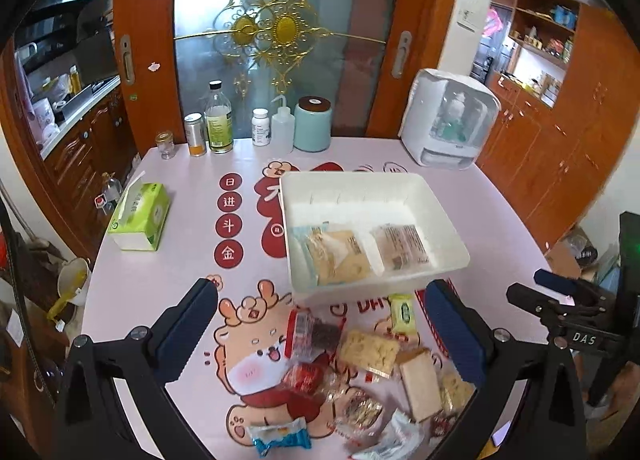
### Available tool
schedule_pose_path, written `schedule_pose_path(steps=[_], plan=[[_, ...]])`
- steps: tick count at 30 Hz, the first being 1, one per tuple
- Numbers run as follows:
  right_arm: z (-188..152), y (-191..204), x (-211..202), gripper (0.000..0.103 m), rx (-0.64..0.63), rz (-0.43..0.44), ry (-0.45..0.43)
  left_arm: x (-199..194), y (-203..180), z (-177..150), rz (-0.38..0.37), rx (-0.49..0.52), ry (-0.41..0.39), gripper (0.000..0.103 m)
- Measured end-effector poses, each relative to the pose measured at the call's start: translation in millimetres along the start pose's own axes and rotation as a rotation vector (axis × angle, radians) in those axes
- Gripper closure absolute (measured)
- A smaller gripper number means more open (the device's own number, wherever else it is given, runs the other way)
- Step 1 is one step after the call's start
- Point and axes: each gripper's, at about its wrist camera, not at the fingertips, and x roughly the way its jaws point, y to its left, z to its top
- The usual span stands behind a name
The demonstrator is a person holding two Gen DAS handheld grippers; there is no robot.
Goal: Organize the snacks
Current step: 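Grasp the blue-wrapped cake with the left gripper while the right grasps the white chip bag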
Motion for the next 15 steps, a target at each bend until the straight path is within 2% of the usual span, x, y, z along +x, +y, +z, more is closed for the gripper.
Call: schedule_pose_path(steps=[3,7,12,15], plan=[[-20,3,-10,0.018,-0.019,-0.010,0.004,-3,-3,-18,-0.021,0.018,0.015,0.000],[-47,6,-13,0.018,-0.031,0.029,0.035,-1,-7,-46,-0.060,0.027,0.054,0.000],[-84,21,1,0.018,-0.096,0.075,0.112,12,-9,-85,-0.071,0.056,0.126,0.000],[-106,31,14,0.019,-0.147,0.143,0.173,23,-4,-106,-0.065,0.074,0.179,0.000]])
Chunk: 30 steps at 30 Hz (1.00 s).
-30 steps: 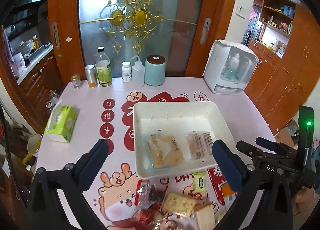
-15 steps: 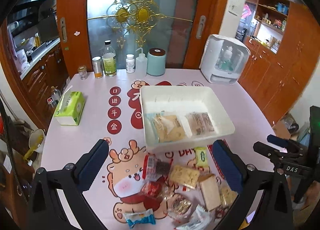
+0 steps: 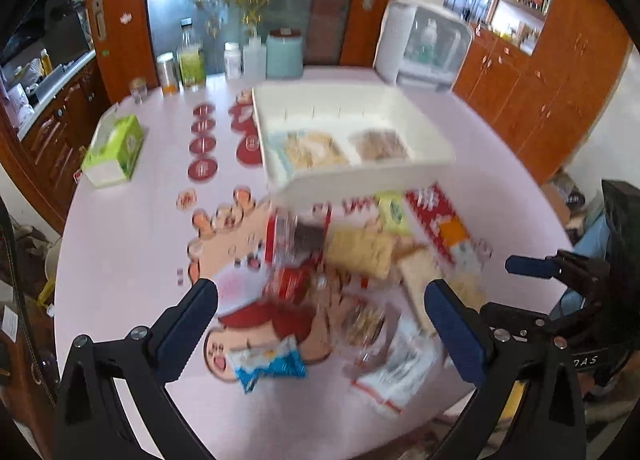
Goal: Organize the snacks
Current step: 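Grasp the blue-wrapped cake with the left gripper while the right grasps the white chip bag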
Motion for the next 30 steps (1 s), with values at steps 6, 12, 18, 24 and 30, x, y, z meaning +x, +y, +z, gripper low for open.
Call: schedule_pose_path(steps=[6,12,18,24,30], plan=[[-32,19,40,0.019,-0.101,0.068,0.112,35,24,-39,0.001,0.025,0.119,0.000],[-50,28,72,0.019,-0.189,0.110,0.181,69,47,-65,0.003,0.080,0.218,0.000],[-54,34,94,0.019,-0.273,0.128,0.226,94,52,-77,0.017,0.213,0.284,0.000],[-65,48,113,0.019,-0.382,0.108,0.260,120,47,-83,0.042,0.365,0.342,0.005],[-65,52,122,0.027,-0.391,0.142,0.267,142,45,-83,0.020,0.382,0.392,0.025]])
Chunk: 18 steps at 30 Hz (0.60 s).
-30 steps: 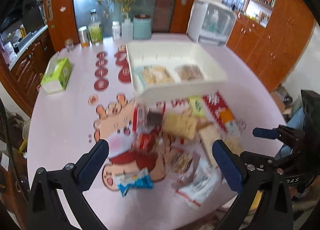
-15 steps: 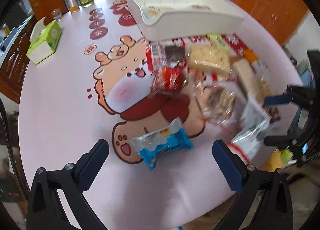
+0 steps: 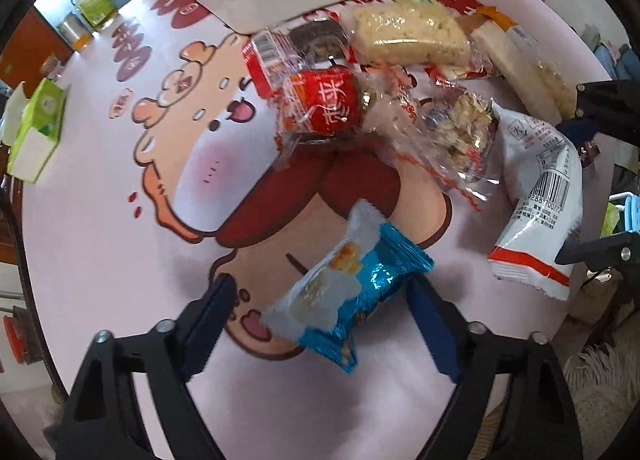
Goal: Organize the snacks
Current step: 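Grasp the blue-wrapped cake with the left gripper while the right grasps the white chip bag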
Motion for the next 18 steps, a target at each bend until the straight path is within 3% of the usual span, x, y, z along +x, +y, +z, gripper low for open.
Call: schedule_pose_path(steps=[3,5,11,18], plan=[[3,-2,2,0.035,0.019,0.027,-0.002,0,3,2,-0.037,-0.027,-0.006,0.043],[3,-4,1,0.040,0.033,0.035,-0.013,-4,4,4,-0.031,-0.045,-0.022,0.070],[3,-10,-4,0.052,0.101,0.065,-0.027,-13,2,2,-0.070,-0.161,-0.020,0.071],[10,-8,-39,0.053,0.108,0.060,-0.105,-57,-3,0,-0.139,-0.309,-0.095,0.072]])
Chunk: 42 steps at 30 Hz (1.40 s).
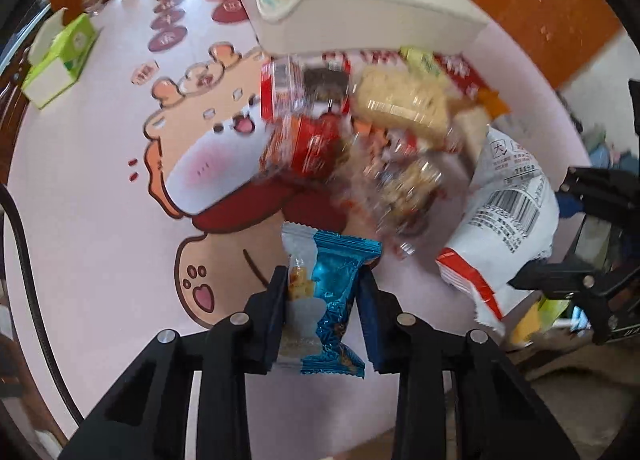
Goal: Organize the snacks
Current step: 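Grasp the blue-wrapped cake with the left gripper while the right grasps the white chip bag, then carry both snacks over the white tray and release them inside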
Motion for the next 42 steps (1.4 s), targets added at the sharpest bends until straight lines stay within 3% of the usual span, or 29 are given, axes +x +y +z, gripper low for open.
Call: schedule_pose_path(steps=[10,21,34,42], plan=[[28,-4,-58,0.053,0.031,-0.047,-0.144,-66,-26,37,-0.042,-0.068,-0.158,0.072],[66,-35,-112,0.053,0.130,-0.138,-0.295,-101,-50,92,-0.045,-0.070,-0.268,0.071],[116,-89,-163,0.052,0.217,-0.249,-0.457,-130,-69,183,0.031,-0.068,-0.420,0.071],[150,-128,-175,0.051,0.298,-0.274,-0.516,-121,-69,231,0.115,-0.109,-0.472,0.071]])
